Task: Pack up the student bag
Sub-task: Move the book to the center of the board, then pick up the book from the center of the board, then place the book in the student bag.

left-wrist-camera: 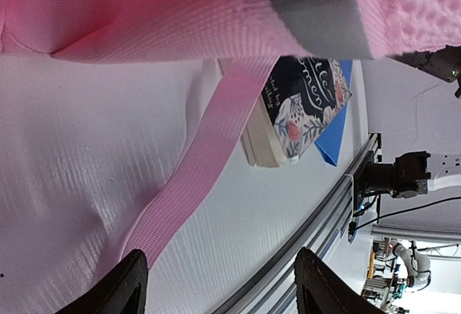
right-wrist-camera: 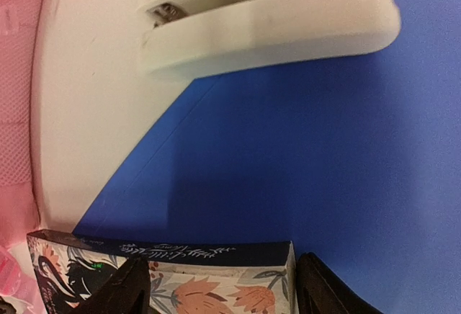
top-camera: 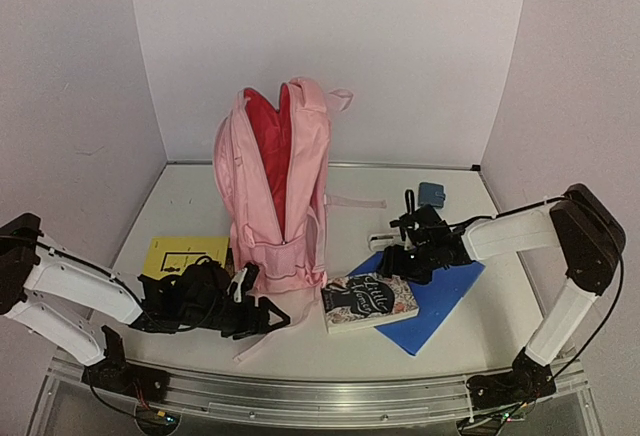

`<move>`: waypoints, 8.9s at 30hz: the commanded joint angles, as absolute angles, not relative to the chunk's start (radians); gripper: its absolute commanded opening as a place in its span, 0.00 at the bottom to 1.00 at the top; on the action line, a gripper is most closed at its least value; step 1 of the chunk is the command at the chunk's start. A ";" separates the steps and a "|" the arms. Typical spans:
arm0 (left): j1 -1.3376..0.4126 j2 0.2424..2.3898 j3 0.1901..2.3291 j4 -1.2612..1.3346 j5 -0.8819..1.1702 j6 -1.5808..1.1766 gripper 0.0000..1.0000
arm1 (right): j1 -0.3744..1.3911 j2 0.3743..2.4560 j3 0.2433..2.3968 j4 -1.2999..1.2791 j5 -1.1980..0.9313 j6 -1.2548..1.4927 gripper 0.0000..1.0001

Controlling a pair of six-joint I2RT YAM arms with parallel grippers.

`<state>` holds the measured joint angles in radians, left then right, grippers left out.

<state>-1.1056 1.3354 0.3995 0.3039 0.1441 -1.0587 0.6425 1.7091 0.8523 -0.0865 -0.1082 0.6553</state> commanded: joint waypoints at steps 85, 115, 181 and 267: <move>-1.072 1.703 0.689 0.396 -0.005 -1.122 0.69 | 0.805 1.379 0.398 0.228 -0.304 1.134 0.68; -1.103 1.850 0.788 0.496 -0.039 -1.261 0.41 | 0.811 1.425 0.401 0.256 -0.305 1.127 0.65; -1.101 1.249 0.623 0.658 0.511 -0.729 0.00 | 1.058 1.104 0.612 0.318 -0.639 0.806 0.41; -0.650 1.174 1.451 -0.777 0.049 -0.227 0.00 | 1.108 1.762 1.659 0.231 0.904 0.198 0.00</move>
